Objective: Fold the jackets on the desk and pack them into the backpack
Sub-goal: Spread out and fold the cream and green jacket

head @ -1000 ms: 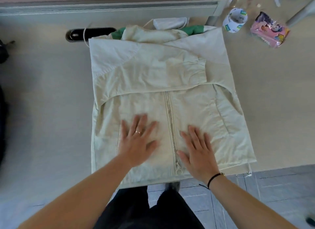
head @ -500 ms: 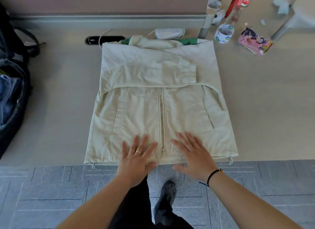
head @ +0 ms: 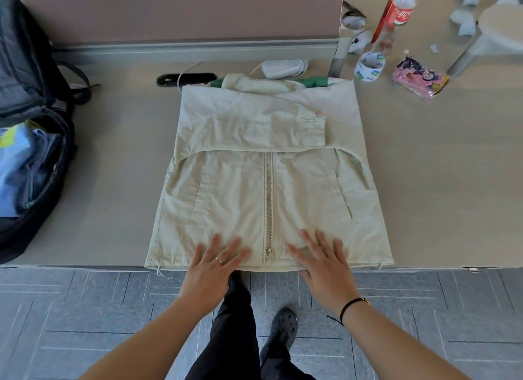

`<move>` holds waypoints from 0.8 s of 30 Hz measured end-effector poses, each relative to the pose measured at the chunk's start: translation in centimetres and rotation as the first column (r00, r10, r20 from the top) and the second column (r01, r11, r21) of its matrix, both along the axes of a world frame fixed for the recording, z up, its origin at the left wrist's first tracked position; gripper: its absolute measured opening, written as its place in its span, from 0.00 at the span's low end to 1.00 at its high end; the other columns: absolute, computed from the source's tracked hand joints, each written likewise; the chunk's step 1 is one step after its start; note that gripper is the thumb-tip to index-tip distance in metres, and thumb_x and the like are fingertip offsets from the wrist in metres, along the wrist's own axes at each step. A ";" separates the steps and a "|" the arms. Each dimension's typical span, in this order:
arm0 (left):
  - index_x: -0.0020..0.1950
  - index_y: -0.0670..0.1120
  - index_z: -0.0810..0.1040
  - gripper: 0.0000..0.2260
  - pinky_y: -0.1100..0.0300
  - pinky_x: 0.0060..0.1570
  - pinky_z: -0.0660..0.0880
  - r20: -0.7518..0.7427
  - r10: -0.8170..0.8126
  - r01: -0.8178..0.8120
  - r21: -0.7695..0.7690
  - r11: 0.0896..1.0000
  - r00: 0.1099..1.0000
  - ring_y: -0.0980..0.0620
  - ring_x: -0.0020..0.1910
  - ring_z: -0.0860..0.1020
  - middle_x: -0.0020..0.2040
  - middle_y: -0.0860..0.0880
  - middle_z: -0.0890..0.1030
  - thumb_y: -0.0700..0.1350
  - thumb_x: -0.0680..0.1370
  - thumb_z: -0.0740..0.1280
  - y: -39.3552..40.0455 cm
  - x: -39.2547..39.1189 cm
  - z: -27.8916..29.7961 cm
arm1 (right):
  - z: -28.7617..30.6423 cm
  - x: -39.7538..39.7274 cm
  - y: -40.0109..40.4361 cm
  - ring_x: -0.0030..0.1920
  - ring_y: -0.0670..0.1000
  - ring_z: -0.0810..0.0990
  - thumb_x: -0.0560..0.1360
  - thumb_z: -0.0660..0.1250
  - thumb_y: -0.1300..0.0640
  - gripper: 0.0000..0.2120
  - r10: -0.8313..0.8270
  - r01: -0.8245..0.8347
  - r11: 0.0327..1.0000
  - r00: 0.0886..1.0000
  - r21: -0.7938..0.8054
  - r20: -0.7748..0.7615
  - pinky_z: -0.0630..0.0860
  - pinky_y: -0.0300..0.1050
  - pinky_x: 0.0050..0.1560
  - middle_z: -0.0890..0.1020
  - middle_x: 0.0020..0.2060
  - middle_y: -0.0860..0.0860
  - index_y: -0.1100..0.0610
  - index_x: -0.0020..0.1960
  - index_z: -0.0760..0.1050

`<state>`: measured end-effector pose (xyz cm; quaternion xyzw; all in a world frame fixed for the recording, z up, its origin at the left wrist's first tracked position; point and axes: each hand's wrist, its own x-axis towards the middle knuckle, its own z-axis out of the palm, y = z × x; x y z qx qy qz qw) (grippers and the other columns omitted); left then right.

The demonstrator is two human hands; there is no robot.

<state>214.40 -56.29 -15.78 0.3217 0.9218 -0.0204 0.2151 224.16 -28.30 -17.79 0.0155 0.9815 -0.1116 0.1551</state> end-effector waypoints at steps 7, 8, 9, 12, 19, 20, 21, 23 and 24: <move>0.78 0.66 0.36 0.44 0.37 0.78 0.44 0.027 0.059 -0.058 -0.028 0.998 0.998 0.45 0.79 0.34 0.79 0.61 0.37 0.31 0.76 0.55 -1.6 -0.3 0.3 | 1.3 0.0 0.8 0.80 0.56 0.54 0.82 0.58 0.50 0.29 0.017 -0.017 1.000 1.000 0.007 -0.007 0.47 0.66 0.77 0.49 0.81 0.45 0.37 0.79 0.51; 0.78 0.66 0.36 0.44 0.37 0.77 0.42 0.032 0.090 -0.088 -0.043 0.995 0.995 0.45 0.79 0.33 0.79 0.61 0.35 0.31 0.77 0.55 -1.9 -0.5 0.6 | 1.7 -0.5 1.3 0.80 0.55 0.54 0.81 0.60 0.52 0.32 0.016 -0.016 1.000 1.000 0.019 -0.004 0.47 0.68 0.77 0.48 0.81 0.46 0.37 0.80 0.50; 0.78 0.66 0.37 0.43 0.37 0.77 0.40 0.033 0.110 -0.108 -0.055 0.993 0.993 0.45 0.78 0.32 0.78 0.62 0.34 0.31 0.77 0.54 -2.2 -0.8 0.9 | 1.9 -1.1 1.8 0.80 0.54 0.51 0.80 0.61 0.53 0.35 0.011 -0.011 0.999 1.000 0.031 0.004 0.45 0.69 0.76 0.46 0.81 0.46 0.36 0.80 0.48; 0.80 0.65 0.42 0.42 0.37 0.77 0.42 0.047 0.129 -0.127 -0.053 0.991 0.990 0.46 0.79 0.35 0.78 0.62 0.38 0.31 0.77 0.54 -2.7 -1.2 1.7 | 2.4 -2.1 2.3 0.80 0.55 0.36 0.81 0.61 0.58 0.40 0.025 -0.028 0.999 0.996 0.041 0.088 0.36 0.70 0.75 0.36 0.79 0.45 0.33 0.78 0.40; 0.79 0.67 0.52 0.43 0.45 0.78 0.53 0.175 0.130 -0.115 -0.094 0.989 0.976 0.53 0.81 0.46 0.79 0.67 0.49 0.28 0.75 0.53 -2.1 -2.8 4.2 | 3.3 -1.3 2.2 0.80 0.53 0.37 0.81 0.58 0.63 0.38 0.069 -0.060 0.995 0.989 -0.074 0.130 0.38 0.59 0.78 0.39 0.79 0.42 0.30 0.76 0.45; 0.79 0.68 0.52 0.42 0.49 0.76 0.59 0.211 0.108 -0.085 -0.115 0.990 0.972 0.54 0.81 0.50 0.78 0.68 0.52 0.28 0.75 0.53 -2.0 -3.2 5.2 | 3.8 -1.3 2.3 0.81 0.52 0.41 0.81 0.57 0.63 0.36 0.086 -0.073 0.993 0.986 -0.094 0.141 0.41 0.56 0.79 0.42 0.79 0.42 0.31 0.77 0.48; 0.78 0.68 0.53 0.42 0.53 0.72 0.64 0.252 0.087 -0.051 -0.146 0.988 0.964 0.54 0.80 0.55 0.78 0.67 0.55 0.28 0.76 0.52 -1.9 -3.5 6.1 | 4.5 -1.3 2.4 0.81 0.51 0.46 0.82 0.56 0.63 0.34 0.106 -0.088 0.989 0.981 -0.115 0.162 0.46 0.53 0.79 0.45 0.79 0.42 0.32 0.77 0.51; 0.77 0.70 0.56 0.39 0.58 0.62 0.70 0.336 0.075 -0.002 -0.212 0.977 0.939 0.53 0.75 0.67 0.77 0.62 0.64 0.30 0.78 0.53 -1.9 -4.2 7.8 | 5.7 -1.5 2.7 0.78 0.51 0.61 0.83 0.54 0.61 0.30 0.140 -0.101 0.980 0.961 -0.170 0.239 0.61 0.50 0.76 0.58 0.79 0.43 0.33 0.77 0.57; 0.77 0.69 0.58 0.39 0.60 0.60 0.71 0.387 0.073 0.024 -0.241 0.970 0.919 0.52 0.72 0.70 0.76 0.58 0.67 0.29 0.79 0.53 -1.8 -4.5 8.5 | 6.1 -1.7 2.8 0.71 0.51 0.71 0.82 0.53 0.61 0.29 0.149 -0.093 0.976 0.944 -0.197 0.296 0.69 0.49 0.71 0.68 0.76 0.45 0.32 0.76 0.60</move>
